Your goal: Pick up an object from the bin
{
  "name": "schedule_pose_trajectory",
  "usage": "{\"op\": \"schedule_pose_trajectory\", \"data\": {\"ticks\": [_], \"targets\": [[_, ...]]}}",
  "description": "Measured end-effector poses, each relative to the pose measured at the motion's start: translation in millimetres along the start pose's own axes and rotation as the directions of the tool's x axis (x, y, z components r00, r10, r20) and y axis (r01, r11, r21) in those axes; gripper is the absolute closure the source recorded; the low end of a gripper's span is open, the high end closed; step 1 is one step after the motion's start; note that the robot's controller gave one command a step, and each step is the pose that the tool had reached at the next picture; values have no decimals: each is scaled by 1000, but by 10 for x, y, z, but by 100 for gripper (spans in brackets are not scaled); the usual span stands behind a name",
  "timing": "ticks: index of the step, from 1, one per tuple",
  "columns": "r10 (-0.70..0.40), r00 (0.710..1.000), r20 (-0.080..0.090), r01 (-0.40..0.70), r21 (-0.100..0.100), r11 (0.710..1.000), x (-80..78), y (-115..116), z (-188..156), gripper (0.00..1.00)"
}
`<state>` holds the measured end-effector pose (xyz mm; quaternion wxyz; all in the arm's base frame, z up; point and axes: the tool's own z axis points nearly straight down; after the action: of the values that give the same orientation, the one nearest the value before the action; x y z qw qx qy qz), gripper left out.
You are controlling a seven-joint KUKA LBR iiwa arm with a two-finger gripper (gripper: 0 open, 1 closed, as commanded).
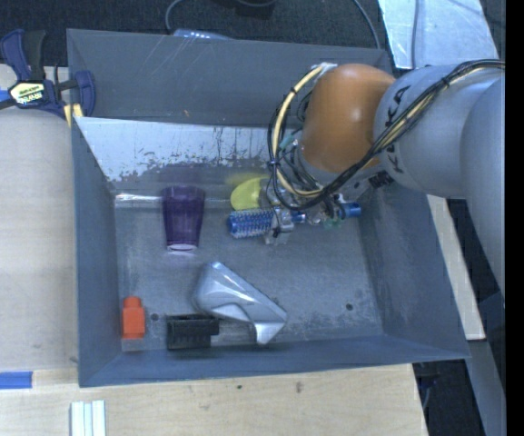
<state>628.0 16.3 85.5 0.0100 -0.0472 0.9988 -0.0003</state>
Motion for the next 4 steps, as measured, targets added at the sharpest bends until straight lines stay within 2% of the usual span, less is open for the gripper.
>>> {"op": "schedule_pose_trajectory", "data": {"ticks": [2, 3, 4], "targets": [[0, 1000, -5, 0, 0, 1000, 25, 3, -34, 100], [-192, 981, 1, 192, 2, 981, 65, 132, -385, 100], [-329, 944, -5, 329, -1, 944, 57, 255, -150, 100]]}}
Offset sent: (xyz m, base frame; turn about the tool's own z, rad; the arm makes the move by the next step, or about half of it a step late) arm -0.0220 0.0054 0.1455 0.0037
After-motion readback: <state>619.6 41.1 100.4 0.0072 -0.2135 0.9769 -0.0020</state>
